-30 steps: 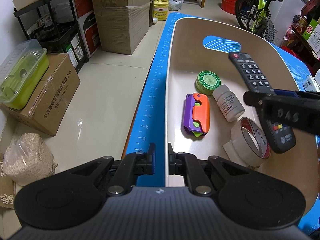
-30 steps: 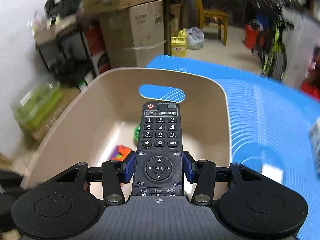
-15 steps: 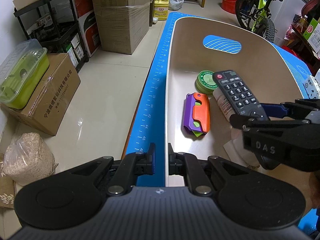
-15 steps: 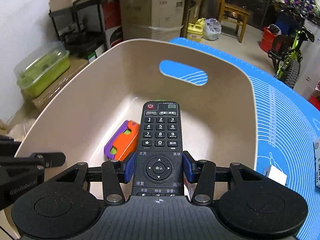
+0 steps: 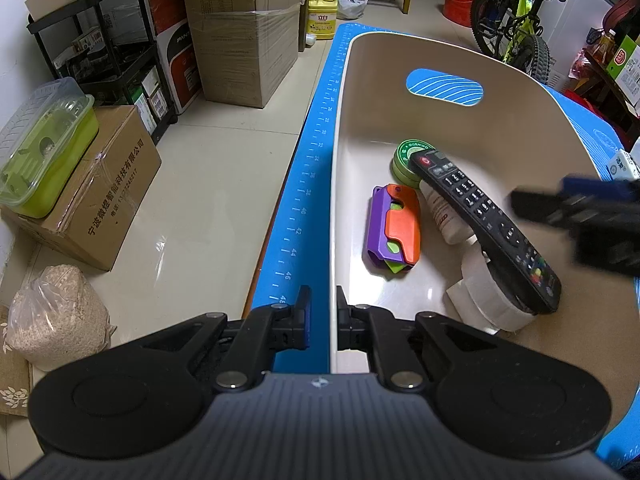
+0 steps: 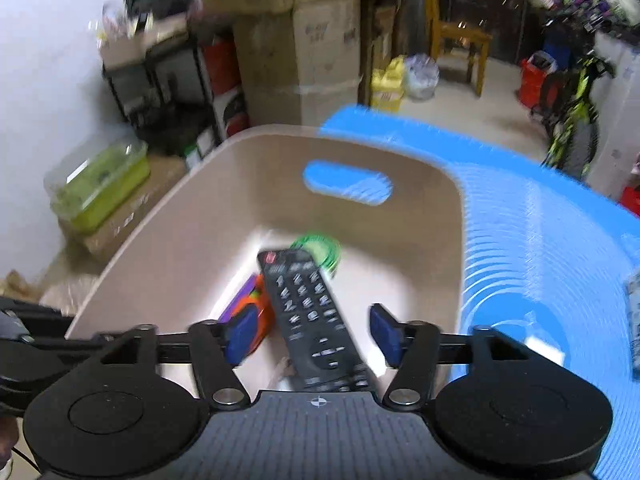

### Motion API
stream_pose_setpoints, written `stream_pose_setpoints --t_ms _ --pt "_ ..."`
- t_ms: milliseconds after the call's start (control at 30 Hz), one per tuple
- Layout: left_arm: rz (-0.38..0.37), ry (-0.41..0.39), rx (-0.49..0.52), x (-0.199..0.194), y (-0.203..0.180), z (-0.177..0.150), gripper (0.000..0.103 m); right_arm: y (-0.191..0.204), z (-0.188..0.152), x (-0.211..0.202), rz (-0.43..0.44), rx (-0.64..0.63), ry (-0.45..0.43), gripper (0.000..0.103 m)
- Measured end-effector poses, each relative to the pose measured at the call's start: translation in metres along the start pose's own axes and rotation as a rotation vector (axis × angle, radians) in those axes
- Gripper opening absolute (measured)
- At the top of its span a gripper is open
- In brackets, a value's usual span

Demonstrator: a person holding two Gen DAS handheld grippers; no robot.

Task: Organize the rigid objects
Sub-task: 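Carry the remote into the basket and open the right gripper, then move the right tool back and grasp the white charger plug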

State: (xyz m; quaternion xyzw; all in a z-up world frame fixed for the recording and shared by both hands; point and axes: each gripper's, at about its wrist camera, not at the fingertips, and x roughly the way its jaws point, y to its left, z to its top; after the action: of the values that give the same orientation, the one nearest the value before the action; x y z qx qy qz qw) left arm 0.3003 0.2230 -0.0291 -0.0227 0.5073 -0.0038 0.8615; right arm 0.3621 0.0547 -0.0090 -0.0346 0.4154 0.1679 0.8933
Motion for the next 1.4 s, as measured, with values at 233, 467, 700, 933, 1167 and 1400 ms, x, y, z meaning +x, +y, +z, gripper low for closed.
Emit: stream_pose_setpoints --t_ms 233,467,700,933,1167,1400 --pt "0.000 0.000 0.000 0.000 0.000 0.000 0.013 -0.050 0.007 -0.041 -0.084 0.101 -0.138 0.080" --pt "0.001 0.000 0.001 0.000 0.000 0.000 0.013 -0.119 -0.009 -0.035 -0.238 0.241 -0.158 0.083" --pt "0.005 0.002 0.004 0.000 0.000 -0.001 0.013 -0.167 -0.043 0.010 -0.318 0.341 -0.042 0.082" --pt "0.010 0.011 0.009 0.004 -0.001 0.000 0.013 -0.174 -0.054 0.036 -0.346 0.311 -0.018 0.083" --pt "0.011 0.011 0.010 0.004 -0.001 0.000 0.013 -0.175 -0.063 0.051 -0.341 0.309 -0.010 0.083" --pt "0.010 0.011 0.010 0.004 -0.001 0.000 0.013 -0.172 -0.072 0.061 -0.310 0.317 0.015 0.070"
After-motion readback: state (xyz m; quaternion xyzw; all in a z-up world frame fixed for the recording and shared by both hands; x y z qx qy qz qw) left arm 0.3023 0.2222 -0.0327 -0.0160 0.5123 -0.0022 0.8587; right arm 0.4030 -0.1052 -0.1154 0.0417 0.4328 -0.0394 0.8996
